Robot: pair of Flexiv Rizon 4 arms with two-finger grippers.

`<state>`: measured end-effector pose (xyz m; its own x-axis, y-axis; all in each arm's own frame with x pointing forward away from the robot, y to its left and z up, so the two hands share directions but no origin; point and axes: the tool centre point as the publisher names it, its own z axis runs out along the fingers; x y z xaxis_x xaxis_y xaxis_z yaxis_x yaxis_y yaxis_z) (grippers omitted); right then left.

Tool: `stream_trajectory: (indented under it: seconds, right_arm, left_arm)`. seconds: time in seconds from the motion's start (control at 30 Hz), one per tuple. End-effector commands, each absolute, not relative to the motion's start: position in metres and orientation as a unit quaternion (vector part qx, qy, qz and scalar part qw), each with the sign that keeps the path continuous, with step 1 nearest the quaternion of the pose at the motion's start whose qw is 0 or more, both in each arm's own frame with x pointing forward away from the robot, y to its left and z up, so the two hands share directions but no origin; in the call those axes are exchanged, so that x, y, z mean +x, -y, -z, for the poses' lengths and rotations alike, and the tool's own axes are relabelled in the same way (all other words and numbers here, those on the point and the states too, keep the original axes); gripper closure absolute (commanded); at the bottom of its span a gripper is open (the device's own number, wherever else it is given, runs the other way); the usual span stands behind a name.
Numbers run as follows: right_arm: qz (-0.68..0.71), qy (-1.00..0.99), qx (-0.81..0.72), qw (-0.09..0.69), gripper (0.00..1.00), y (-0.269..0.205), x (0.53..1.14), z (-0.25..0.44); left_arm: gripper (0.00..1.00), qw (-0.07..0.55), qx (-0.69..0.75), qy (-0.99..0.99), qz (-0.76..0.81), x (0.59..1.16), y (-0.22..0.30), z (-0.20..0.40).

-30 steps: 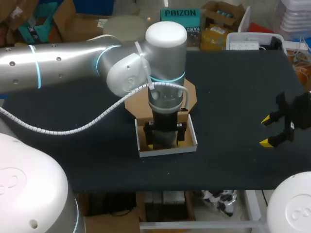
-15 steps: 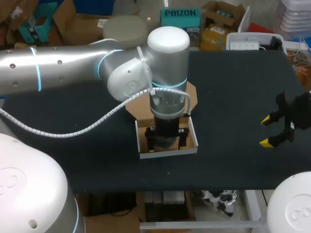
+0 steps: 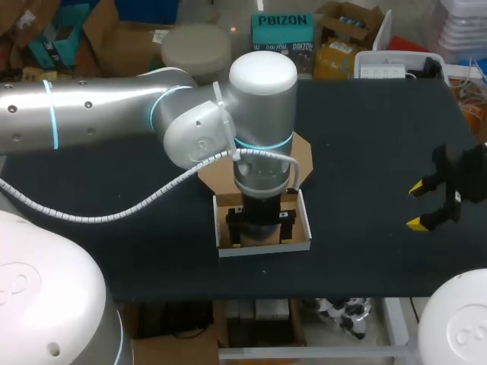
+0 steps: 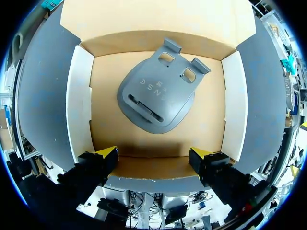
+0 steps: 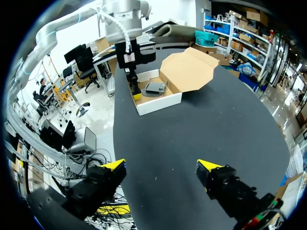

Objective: Assemble the packaging by folding the flat box into shape, placing the metal phone stand inside, and closing the box properly

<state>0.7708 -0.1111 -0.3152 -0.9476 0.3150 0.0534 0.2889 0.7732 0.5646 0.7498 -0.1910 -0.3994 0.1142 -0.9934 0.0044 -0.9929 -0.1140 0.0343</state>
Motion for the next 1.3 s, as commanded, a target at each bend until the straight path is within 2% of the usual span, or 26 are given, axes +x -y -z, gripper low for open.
stream_trajectory:
  seconds: [0.03, 1.3]
  right_arm:
    - [-0.298, -0.941, 0.159, 0.021, 0.00, 0.112, 0.771, 0.314]
    - [-0.298, -0.941, 0.159, 0.021, 0.00, 0.112, 0.771, 0.314]
  left_arm:
    - [0.00, 0.012, 0.746, 0.666, 0.008, 0.744, 0.191, 0.400]
    - [0.00, 0.000, 0.737, 0.675, 0.014, 0.710, 0.197, 0.398]
